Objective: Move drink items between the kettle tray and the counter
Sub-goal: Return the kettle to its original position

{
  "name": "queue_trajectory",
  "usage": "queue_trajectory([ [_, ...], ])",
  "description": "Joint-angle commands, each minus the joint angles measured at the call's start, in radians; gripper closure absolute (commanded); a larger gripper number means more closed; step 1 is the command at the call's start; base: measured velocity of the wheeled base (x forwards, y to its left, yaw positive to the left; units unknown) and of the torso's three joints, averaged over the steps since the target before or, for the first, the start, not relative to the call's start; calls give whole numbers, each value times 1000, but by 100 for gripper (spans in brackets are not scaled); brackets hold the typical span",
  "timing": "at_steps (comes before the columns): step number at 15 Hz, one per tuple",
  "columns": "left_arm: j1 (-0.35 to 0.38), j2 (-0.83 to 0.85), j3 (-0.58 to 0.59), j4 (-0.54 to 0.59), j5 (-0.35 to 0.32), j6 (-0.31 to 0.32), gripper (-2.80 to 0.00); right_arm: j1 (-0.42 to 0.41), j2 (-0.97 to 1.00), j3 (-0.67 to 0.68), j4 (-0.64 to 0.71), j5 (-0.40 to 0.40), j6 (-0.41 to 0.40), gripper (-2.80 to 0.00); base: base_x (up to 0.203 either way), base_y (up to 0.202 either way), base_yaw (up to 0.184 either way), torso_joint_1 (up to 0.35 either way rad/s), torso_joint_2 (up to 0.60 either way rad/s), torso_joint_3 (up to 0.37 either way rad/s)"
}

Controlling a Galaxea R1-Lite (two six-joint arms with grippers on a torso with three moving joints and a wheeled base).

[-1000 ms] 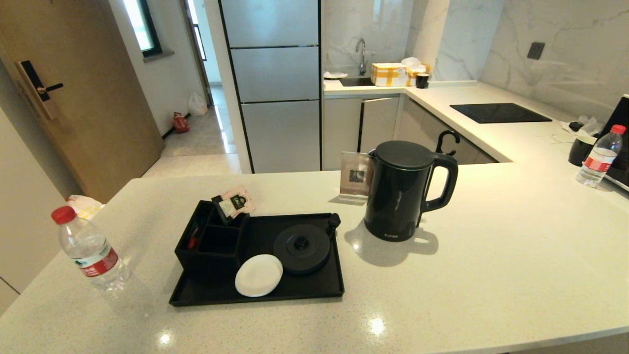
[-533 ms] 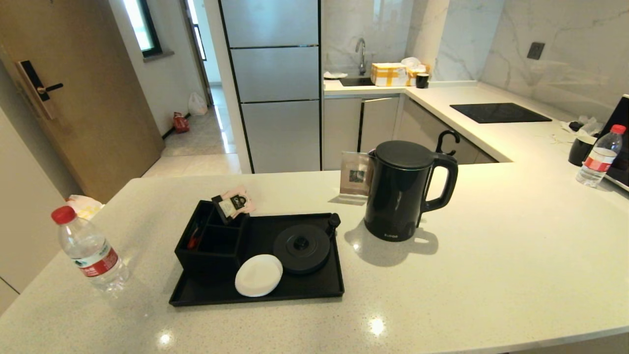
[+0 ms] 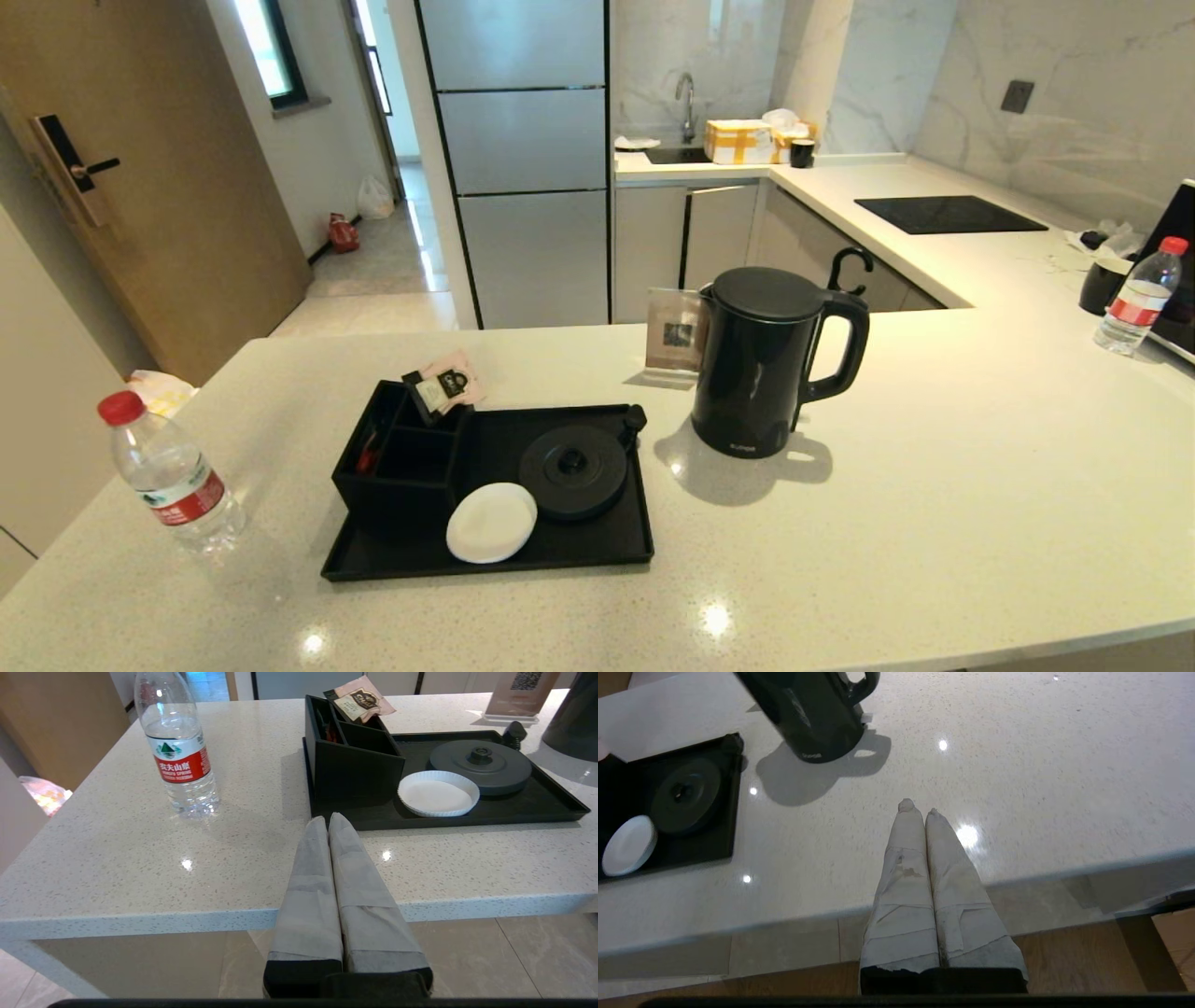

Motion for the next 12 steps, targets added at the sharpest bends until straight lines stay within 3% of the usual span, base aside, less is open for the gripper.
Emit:
queue_trajectory([
  [1,0,-2,0,0,0,0,0,7,359,22,-244,-3,13,0,0,0,0,0,0,0],
  [3,0,-2,0,-1,0,0,0,17,581,25,-478,-24,33,0,0,0,0,0,0,0],
  [7,0,-2,0,-1,0,0,0,54,960,-19,-977,-159,54,0,0,0,0,0,0,0],
  [12,0,-2,0,-1,0,0,0,84,1223,-201,-1120,-207,74,0,0,0,0,0,0,0],
])
